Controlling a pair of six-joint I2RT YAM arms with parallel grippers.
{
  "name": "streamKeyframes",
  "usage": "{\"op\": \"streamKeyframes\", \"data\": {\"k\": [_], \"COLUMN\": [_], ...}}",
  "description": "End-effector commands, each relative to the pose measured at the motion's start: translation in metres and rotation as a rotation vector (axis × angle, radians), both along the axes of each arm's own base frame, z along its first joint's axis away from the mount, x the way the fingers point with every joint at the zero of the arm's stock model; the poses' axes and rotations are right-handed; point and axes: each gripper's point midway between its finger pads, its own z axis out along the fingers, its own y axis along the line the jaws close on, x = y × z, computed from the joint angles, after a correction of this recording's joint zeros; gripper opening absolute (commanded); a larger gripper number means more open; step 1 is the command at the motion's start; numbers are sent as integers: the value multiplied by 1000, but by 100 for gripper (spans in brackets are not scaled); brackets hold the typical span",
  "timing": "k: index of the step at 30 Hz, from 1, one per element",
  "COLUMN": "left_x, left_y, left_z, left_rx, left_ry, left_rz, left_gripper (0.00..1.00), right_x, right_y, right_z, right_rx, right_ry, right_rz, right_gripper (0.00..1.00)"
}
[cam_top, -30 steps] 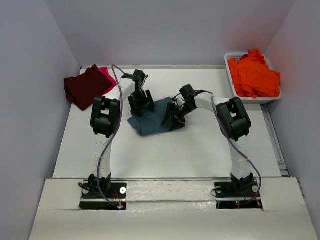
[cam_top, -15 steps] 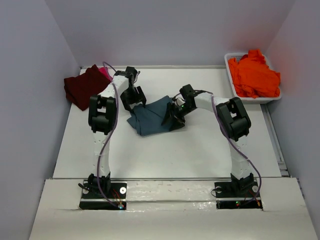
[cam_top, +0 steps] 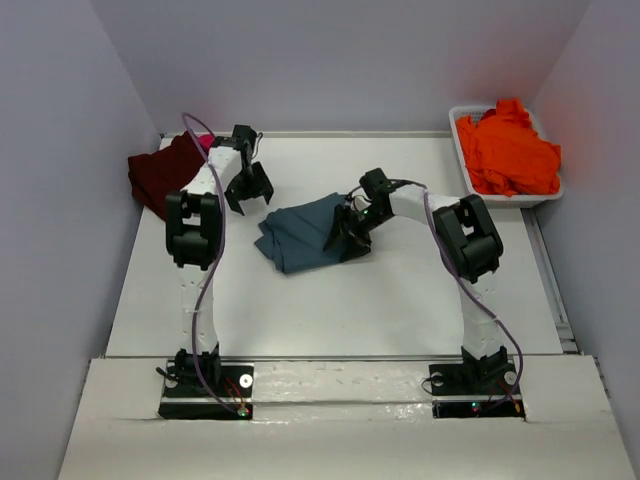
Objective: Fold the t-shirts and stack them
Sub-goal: Fold the tshirt
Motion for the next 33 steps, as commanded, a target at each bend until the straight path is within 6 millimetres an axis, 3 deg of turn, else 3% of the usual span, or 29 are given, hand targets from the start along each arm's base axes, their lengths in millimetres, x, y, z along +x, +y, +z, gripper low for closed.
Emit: {"op": "streamKeyframes", "data": {"k": [1, 4, 8, 12, 14, 19, 22, 27, 33], "left_x": [10, 2, -15, -43, -56, -88, -99, -112, -119], "left_y": [21, 14, -18, -59, -83, -128, -144, -153, -152], "left_z": [89, 127, 147, 140, 138, 112, 104, 77, 48], "left_rx": [51, 27, -66, -163, -191, -295, -346, -394, -386], "left_ry": [-214, -287, -316, -274, -263, -190, -175, -116, -52], "left_rz": [15, -2, -72, -148, -189, -247, -260, -258, -244], "left_gripper": [83, 83, 83, 83, 83, 83, 83, 83, 83], "right_x": [0, 6, 11, 29, 36, 58, 68, 82, 92], "right_y": [-23, -22, -18, -9, -7, 2, 7, 14, 21], "right_z": [1, 32, 74, 114, 116, 89, 78, 38, 5], "right_rx": [-143, -126, -88, -51, -53, -76, -72, -94, -95], "right_ry": [-66, -118, -173, -257, -270, -237, -230, -182, -143], "right_rz": [-10, -6, -7, -23, -29, -45, -53, -62, -69], "right_gripper": [73, 73, 73, 74, 74, 71, 58, 29, 24]}}
